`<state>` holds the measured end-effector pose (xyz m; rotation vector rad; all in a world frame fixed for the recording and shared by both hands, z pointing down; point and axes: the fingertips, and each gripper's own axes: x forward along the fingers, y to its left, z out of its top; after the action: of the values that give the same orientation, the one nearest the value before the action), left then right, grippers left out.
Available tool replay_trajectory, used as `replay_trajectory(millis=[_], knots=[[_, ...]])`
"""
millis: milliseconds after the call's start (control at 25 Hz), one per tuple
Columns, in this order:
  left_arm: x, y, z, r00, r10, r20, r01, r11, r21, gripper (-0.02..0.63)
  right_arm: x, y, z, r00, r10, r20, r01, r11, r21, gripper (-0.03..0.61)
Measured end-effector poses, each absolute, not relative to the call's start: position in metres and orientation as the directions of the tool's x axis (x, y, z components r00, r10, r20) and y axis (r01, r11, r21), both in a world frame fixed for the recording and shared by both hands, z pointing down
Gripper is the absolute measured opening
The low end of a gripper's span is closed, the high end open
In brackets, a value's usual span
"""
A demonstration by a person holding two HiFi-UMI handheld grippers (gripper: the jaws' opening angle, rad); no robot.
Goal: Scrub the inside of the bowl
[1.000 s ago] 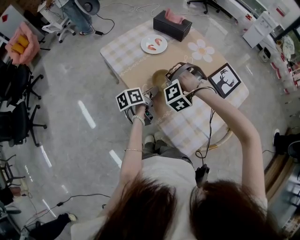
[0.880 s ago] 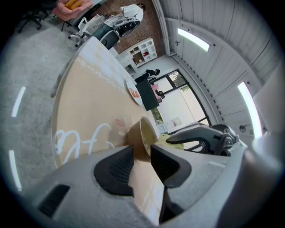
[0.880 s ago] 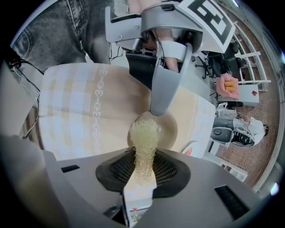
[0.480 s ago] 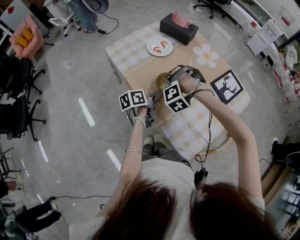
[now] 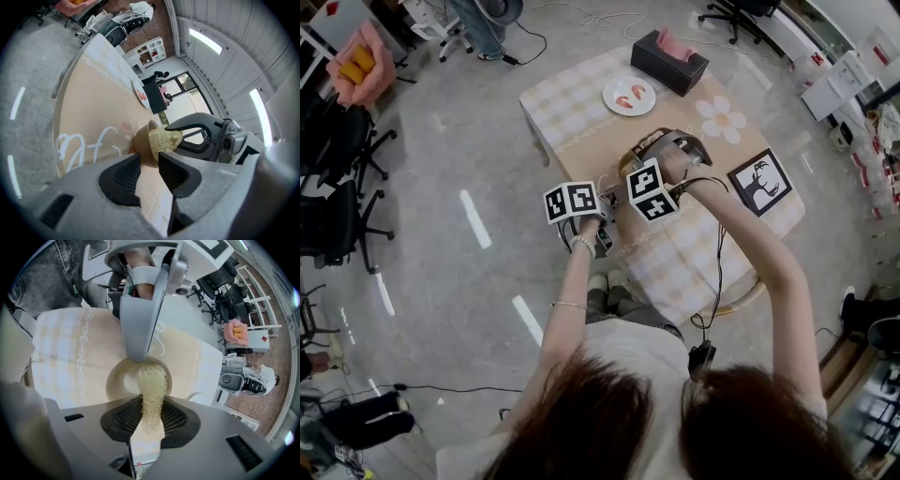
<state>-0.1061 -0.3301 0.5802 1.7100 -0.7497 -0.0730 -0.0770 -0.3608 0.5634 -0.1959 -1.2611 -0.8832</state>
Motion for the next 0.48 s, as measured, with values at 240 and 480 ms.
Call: replay_trajectory(millis=[240, 480], knots=[[-0.106, -0.330, 0.580, 0.788, -0.516, 0.336, -0.434, -0.078, 0.898, 0.120, -0.077, -0.374, 0.561, 0.040, -0.469, 0.882, 0.654, 0.680, 0.332, 0.095], [-0.106, -0.330, 0.580, 0.788, -0.519, 0.333, -0.432, -0.080, 0.898, 0.120, -0.075, -0.381, 0.557, 0.045, -0.476, 0.878, 0.643, 0.686, 0.339, 0.095]])
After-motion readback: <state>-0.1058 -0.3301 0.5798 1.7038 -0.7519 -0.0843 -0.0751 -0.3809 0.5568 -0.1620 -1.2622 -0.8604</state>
